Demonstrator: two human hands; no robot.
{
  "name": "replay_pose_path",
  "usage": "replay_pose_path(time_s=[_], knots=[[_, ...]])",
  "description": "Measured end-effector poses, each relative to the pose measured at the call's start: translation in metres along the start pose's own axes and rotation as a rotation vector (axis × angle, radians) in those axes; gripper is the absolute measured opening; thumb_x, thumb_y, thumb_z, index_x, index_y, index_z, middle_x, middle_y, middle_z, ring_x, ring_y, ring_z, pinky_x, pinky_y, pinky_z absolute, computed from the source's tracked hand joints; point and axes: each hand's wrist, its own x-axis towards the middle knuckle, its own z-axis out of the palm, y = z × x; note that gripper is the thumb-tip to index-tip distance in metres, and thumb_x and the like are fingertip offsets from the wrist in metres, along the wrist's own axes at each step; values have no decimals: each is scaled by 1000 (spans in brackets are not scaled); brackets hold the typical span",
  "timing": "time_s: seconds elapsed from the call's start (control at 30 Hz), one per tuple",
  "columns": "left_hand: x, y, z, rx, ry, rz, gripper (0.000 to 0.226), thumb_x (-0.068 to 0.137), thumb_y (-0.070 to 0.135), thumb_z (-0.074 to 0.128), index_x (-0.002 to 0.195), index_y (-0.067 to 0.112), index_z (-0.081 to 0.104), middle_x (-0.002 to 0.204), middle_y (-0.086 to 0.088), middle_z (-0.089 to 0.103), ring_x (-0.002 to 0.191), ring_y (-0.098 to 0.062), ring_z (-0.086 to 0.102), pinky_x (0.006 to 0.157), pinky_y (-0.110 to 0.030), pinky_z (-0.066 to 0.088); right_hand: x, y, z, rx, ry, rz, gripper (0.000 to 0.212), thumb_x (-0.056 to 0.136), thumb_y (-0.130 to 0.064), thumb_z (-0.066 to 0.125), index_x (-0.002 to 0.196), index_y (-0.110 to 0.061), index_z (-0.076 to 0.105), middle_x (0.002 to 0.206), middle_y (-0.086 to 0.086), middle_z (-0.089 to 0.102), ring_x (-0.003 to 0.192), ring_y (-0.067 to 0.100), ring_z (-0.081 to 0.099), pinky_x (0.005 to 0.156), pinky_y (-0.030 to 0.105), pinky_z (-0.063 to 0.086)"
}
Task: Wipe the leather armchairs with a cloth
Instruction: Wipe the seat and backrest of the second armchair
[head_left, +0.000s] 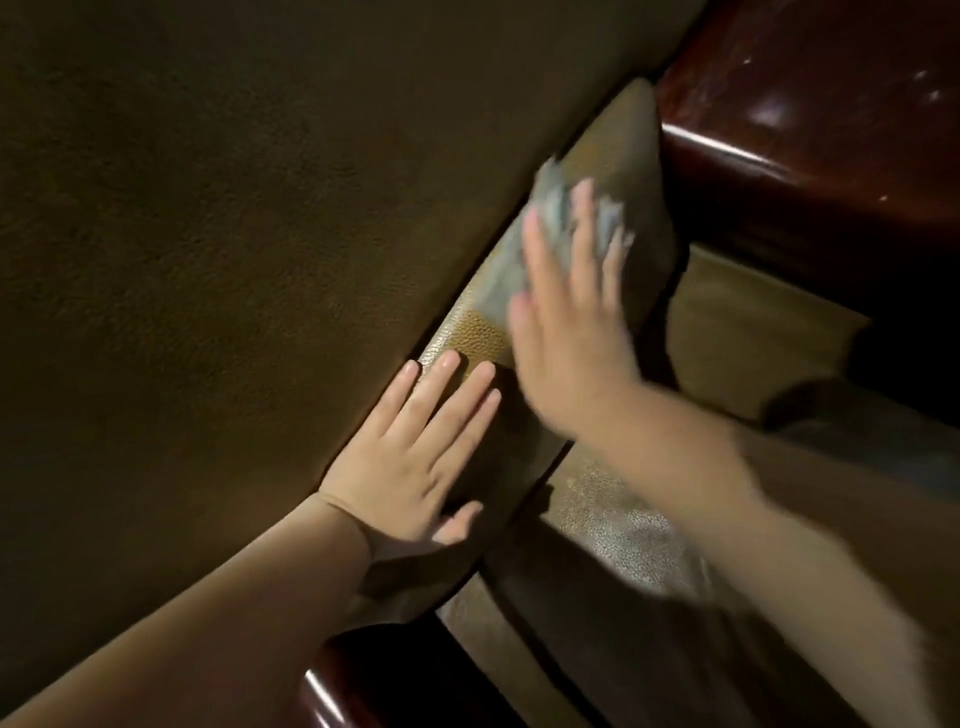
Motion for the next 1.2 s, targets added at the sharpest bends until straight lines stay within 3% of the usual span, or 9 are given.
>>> replay_pose_path(time_s=[0.17,0.4,0.57,0.73,0.8,0.93,1.03,1.1,1.2], knots=[[4,5,9,19,25,27,92,87,62,52,162,11,38,171,-12,28,159,-42,18,129,-60,10,-12,25,-5,-46,-106,-190,68,108,-43,27,167,-19,4,173,15,-7,157,44,-14,126,65,7],[5,9,15,14,36,21,88,88,61,48,161,12,41,170,-11,31,159,-40,19,129,-59,11,46,19,0,207,241,284,61,108,-38,23,166,-19,18,174,15,1,160,34,-2,128,57,6],[4,10,13,-10,56,12,93,84,64,58,160,13,42,169,-10,34,160,-38,18,129,-60,13,-49,14,24,171,-82,-8,68,108,-47,20,161,-30,-19,170,19,-19,157,40,-18,126,62,5],[9,7,15,25,58,25,97,81,63,59,161,12,40,170,-11,30,157,-40,21,127,-61,12,45,50,7,262,229,295,65,108,-38,17,165,-7,12,172,21,3,159,40,0,129,54,1],[8,8,16,37,53,21,95,83,63,57,162,12,40,170,-11,30,158,-40,21,128,-61,12,34,46,23,204,200,378,66,106,-38,10,163,-6,20,173,18,0,160,36,-4,129,48,-2],[3,9,16,14,61,10,92,87,64,54,162,13,39,171,-11,30,161,-37,15,128,-60,11,-88,8,65,143,-124,164,54,108,-34,14,146,-2,35,167,25,-16,153,52,-17,123,69,5],[7,7,16,29,84,17,93,86,64,54,162,12,39,172,-12,25,159,-40,17,127,-62,11,-67,37,49,95,11,112,43,107,-25,20,142,-2,27,164,38,-3,150,63,-3,118,76,13],[10,5,19,61,78,32,95,87,64,52,163,11,36,173,-13,20,158,-41,15,126,-63,8,-1,71,32,126,60,370,73,108,-52,-1,159,-2,15,169,30,1,157,49,-1,128,57,2],[6,8,25,75,74,21,97,84,64,54,163,12,36,172,-13,24,157,-43,18,127,-63,7,45,96,32,276,120,619,123,75,-86,-20,166,-9,12,173,15,5,160,27,-1,124,25,-7]])
